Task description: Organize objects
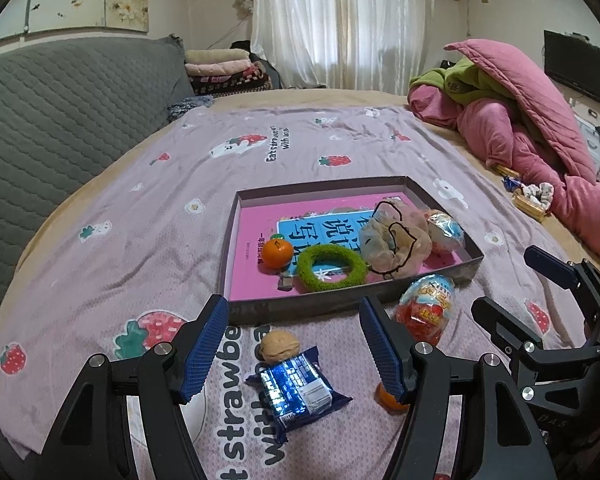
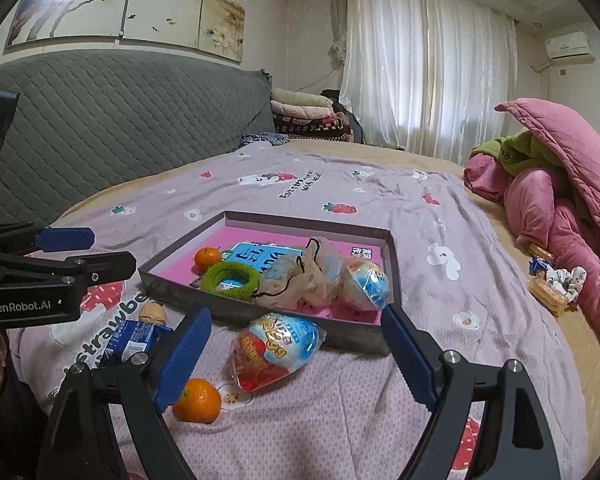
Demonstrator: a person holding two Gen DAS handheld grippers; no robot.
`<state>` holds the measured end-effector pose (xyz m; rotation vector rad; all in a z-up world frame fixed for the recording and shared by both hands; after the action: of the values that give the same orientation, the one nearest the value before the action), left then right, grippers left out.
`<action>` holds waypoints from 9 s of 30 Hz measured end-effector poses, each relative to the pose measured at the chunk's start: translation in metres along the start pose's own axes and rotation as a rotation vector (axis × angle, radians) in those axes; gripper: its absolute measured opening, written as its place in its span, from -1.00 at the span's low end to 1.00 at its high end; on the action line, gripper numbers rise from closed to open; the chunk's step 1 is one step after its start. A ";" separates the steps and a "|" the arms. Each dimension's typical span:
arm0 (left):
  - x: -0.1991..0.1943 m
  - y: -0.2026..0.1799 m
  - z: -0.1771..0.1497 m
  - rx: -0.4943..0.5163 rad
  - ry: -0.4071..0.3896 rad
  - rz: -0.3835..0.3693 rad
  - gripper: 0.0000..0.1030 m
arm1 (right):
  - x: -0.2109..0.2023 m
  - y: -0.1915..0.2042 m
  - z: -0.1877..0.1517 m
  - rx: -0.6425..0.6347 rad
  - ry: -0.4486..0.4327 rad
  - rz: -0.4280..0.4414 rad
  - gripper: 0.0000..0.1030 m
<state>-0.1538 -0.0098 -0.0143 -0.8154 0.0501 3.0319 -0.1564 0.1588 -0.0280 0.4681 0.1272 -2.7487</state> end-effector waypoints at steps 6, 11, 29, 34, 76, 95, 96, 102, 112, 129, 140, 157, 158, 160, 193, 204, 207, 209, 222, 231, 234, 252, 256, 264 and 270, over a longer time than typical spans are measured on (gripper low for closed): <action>-0.002 0.001 -0.008 0.005 0.008 -0.004 0.35 | -0.008 0.001 -0.006 0.003 0.007 -0.009 0.68; -0.002 0.003 -0.014 0.000 0.016 -0.008 0.36 | -0.014 0.004 -0.011 -0.001 0.012 -0.018 0.68; -0.010 0.009 -0.029 0.005 0.034 -0.010 0.36 | -0.026 0.029 -0.021 -0.055 0.030 -0.020 0.68; -0.010 0.011 -0.037 0.004 0.054 -0.012 0.35 | -0.027 0.032 -0.023 -0.061 0.038 -0.019 0.68; 0.022 0.000 -0.072 -0.025 0.169 -0.019 0.36 | -0.003 0.068 -0.067 -0.072 0.165 0.030 0.68; 0.063 0.006 -0.090 -0.123 0.275 0.037 0.36 | 0.036 0.076 -0.094 -0.092 0.245 0.041 0.23; 0.065 0.006 -0.092 -0.123 0.280 0.041 0.36 | 0.037 0.077 -0.095 -0.092 0.250 0.041 0.17; 0.074 0.005 -0.095 -0.125 0.296 0.065 0.36 | 0.034 0.083 -0.097 -0.114 0.246 0.061 -0.15; 0.077 -0.002 -0.101 -0.134 0.307 0.015 0.04 | 0.027 0.084 -0.097 -0.111 0.235 0.089 -0.24; 0.039 -0.005 -0.084 -0.082 0.211 -0.015 0.02 | 0.008 0.066 -0.070 -0.081 0.131 0.062 -0.24; 0.020 -0.007 -0.064 -0.055 0.136 -0.017 0.02 | 0.000 0.055 -0.053 -0.059 0.078 0.042 -0.24; -0.003 -0.013 -0.033 0.017 -0.004 -0.012 0.02 | -0.008 0.036 -0.022 -0.052 -0.016 -0.011 -0.24; -0.003 -0.014 -0.031 0.028 -0.011 -0.007 0.02 | -0.008 0.035 -0.019 -0.055 -0.023 -0.015 -0.24; -0.004 -0.013 -0.027 0.038 -0.027 0.000 0.02 | -0.010 0.035 -0.017 -0.060 -0.035 -0.019 -0.24; 0.022 -0.006 0.033 0.011 -0.102 -0.007 0.02 | 0.021 0.022 0.054 -0.098 -0.134 -0.038 -0.24; 0.045 -0.008 0.044 0.013 -0.099 -0.015 0.02 | 0.038 0.009 0.071 -0.090 -0.146 -0.050 -0.24; 0.053 -0.008 0.049 0.009 -0.099 -0.018 0.02 | 0.044 0.003 0.075 -0.077 -0.144 -0.049 -0.24; 0.056 -0.008 0.051 0.014 -0.102 -0.017 0.02 | 0.047 -0.003 0.080 -0.073 -0.150 -0.055 -0.24; 0.085 -0.005 0.061 0.017 -0.091 -0.017 0.02 | 0.070 -0.027 0.094 -0.064 -0.139 -0.066 -0.24; 0.106 0.018 0.044 -0.017 -0.045 0.011 0.02 | 0.094 -0.027 0.062 -0.042 -0.049 -0.034 -0.24; 0.111 0.025 0.034 -0.025 -0.025 0.019 0.02 | 0.098 -0.028 0.048 -0.033 -0.012 -0.031 -0.24; 0.125 0.032 -0.008 -0.036 0.063 0.002 0.02 | 0.104 -0.036 -0.002 -0.012 0.125 -0.032 -0.23; 0.127 0.029 -0.010 -0.035 0.068 -0.006 0.02 | 0.106 -0.034 -0.008 -0.010 0.146 -0.017 -0.24; 0.129 0.027 -0.010 -0.038 0.062 -0.013 0.03 | 0.116 -0.024 -0.022 -0.027 0.195 0.010 -0.24; 0.131 0.025 -0.009 -0.041 0.060 -0.023 0.03 | 0.125 -0.023 -0.029 -0.011 0.224 0.023 -0.23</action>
<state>-0.2633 -0.0355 -0.0871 -0.9033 -0.0214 2.9963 -0.2659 0.1443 -0.0964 0.7686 0.1912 -2.6638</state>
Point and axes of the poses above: each gripper's, at about its wrist camera, not at the fingertips, and x roughly the way its jaws point, y to its left, z to its top, the point moved 10 cm from there along x, roughly the way its jaws point, and after that the axes turned 10 degrees about -y, right-handed, at the moved point
